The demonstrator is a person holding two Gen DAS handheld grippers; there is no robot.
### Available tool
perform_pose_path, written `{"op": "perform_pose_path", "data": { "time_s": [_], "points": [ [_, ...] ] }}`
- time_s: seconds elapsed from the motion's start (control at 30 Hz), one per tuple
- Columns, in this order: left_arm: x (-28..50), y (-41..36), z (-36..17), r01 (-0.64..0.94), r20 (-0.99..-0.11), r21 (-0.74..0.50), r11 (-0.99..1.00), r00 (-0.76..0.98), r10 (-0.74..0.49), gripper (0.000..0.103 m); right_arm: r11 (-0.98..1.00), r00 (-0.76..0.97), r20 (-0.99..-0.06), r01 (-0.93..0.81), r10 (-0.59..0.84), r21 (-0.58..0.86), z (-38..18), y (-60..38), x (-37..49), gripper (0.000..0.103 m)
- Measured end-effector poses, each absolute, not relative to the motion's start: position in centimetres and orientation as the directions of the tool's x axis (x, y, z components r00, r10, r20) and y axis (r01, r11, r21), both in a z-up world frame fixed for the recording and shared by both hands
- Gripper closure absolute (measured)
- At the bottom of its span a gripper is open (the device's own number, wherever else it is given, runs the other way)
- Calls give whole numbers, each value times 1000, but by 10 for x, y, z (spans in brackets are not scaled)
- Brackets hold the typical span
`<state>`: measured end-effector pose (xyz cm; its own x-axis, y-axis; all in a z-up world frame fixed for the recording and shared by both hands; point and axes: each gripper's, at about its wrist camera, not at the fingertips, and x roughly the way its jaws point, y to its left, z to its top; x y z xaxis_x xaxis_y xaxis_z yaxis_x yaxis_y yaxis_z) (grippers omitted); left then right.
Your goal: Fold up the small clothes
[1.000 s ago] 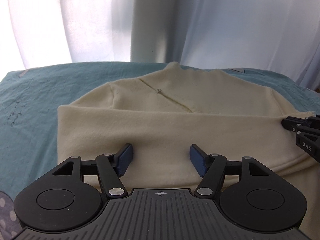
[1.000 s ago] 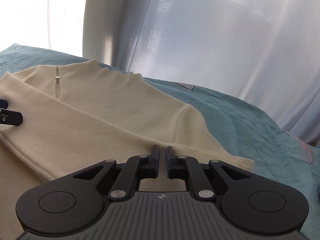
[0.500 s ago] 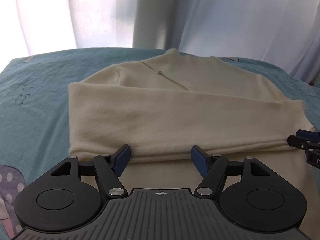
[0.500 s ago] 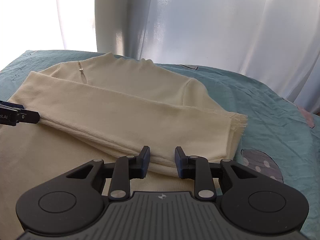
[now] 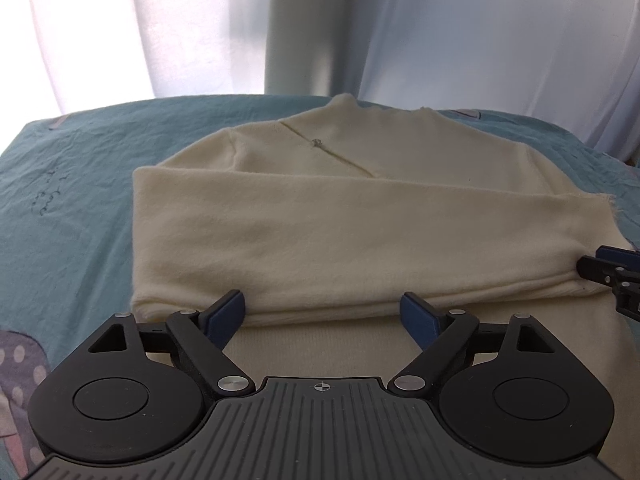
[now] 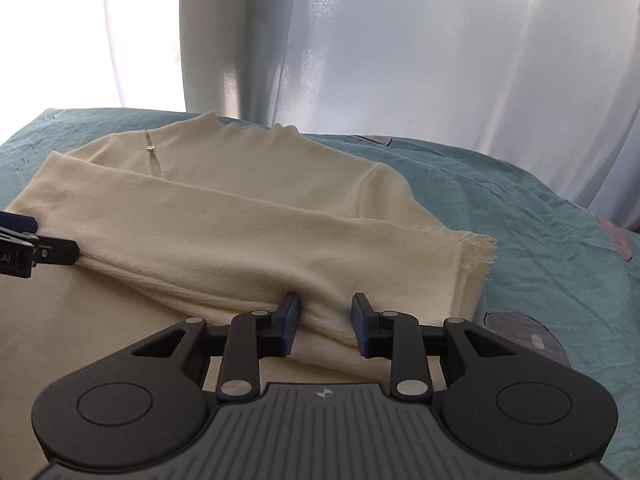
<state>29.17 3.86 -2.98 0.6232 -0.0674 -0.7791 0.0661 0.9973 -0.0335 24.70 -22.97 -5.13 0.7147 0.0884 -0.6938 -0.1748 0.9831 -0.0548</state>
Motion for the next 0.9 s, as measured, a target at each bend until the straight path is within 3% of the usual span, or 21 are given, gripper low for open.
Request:
{"op": "perform_pose_path", "data": {
  "time_s": [0.07, 0.13, 0.23, 0.37, 0.5, 0.6, 0.77, 0.9],
  "points": [
    [284, 43, -25, 49, -786, -52, 997, 614, -72, 14, 984, 733, -667, -176, 131, -1, -42, -235, 233, 69],
    [271, 49, -17, 43, -782, -75, 996, 617, -86, 14, 980, 758, -625, -190, 190, 67, -30, -240, 213, 44],
    [239, 58, -7, 47, -783, -91, 995, 614, -101, 14, 944, 741, -586, -245, 328, 220, -14, -246, 179, 34],
    [190, 72, -6, 50, -822, -71, 996, 562, -87, 14, 912, 634, -655, -304, 410, 277, -11, -246, 132, 34],
    [148, 88, -11, 43, -876, -40, 998, 479, -56, 17, 943, 563, -760, -257, 326, 214, -21, -259, 81, 34],
    [129, 100, -15, 32, -910, -57, 998, 409, -65, 27, 954, 506, -809, -160, 298, 252, -31, -279, 57, 35],
    [110, 121, -14, -11, -930, -115, 993, 352, -104, 54, 929, 429, -832, -48, 351, 368, -48, -307, 36, 54],
    [101, 130, -13, -9, -941, -163, 987, 303, -152, 64, 901, 394, -822, -37, 411, 433, -52, -315, 33, 64]
  ]
}}
